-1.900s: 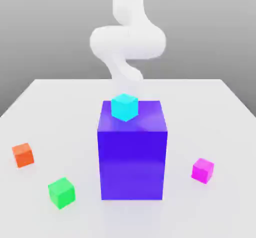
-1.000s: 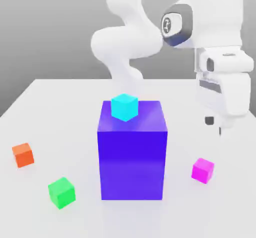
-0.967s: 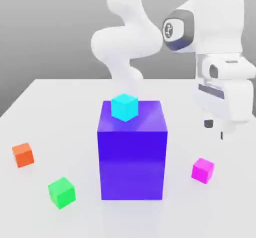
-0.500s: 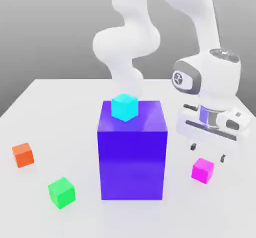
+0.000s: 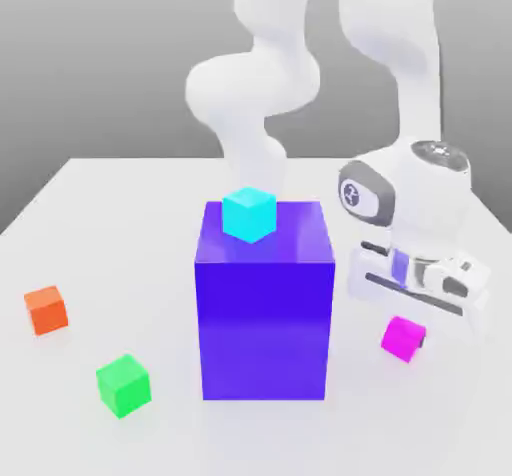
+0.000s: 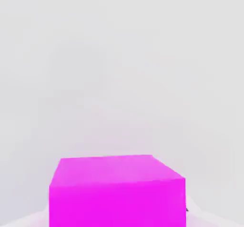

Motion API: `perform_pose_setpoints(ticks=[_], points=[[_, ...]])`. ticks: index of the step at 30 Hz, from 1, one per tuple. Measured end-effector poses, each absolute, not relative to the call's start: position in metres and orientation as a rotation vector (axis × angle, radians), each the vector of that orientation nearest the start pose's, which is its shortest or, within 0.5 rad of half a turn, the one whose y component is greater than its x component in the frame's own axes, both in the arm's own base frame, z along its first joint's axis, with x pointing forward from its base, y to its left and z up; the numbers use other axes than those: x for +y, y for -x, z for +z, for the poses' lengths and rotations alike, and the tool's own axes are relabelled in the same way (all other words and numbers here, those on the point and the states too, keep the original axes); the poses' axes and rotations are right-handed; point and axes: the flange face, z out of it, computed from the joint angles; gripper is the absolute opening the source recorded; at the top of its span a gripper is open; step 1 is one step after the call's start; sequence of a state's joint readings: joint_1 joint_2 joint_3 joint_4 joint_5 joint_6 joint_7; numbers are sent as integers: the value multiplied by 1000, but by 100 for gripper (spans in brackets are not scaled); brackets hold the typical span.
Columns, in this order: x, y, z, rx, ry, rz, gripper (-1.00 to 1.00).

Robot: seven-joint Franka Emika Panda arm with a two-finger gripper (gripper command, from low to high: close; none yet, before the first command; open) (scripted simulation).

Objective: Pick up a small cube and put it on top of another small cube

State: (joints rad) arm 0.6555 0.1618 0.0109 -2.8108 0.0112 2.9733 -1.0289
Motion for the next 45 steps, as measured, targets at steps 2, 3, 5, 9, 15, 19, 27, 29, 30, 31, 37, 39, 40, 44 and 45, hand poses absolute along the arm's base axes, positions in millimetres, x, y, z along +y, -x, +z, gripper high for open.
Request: perform_pose_setpoints(ticks=[2, 3, 5, 9, 15, 19, 27, 29, 30, 31, 37, 39, 40, 44, 45], points=[[225, -288, 177, 2347, -2093, 0, -100], [224, -288, 185, 2346, -2091, -2, -100], [216, -304, 191, 2354, -2065, -12, -100], [220, -347, 204, 2380, -1948, -56, -100], [211, -420, 228, 2328, -1775, -149, -100], [166, -466, 240, 2103, -1881, -232, -100], [49, -511, 252, 1539, -2197, -347, -100], [18, -517, 257, 1386, -2253, -370, -100], [3, -519, 259, 1309, -2277, -380, -100], [-13, -521, 262, 1231, -2298, -390, -100], [-101, -505, 267, 760, -2459, -422, -100], [-122, -482, 255, 592, -2570, -417, -100], [-128, -474, 254, 545, -2609, -402, -100], [-138, -456, 261, 470, -2725, -312, -100], [-140, -452, 263, 457, -2752, -286, -100]])
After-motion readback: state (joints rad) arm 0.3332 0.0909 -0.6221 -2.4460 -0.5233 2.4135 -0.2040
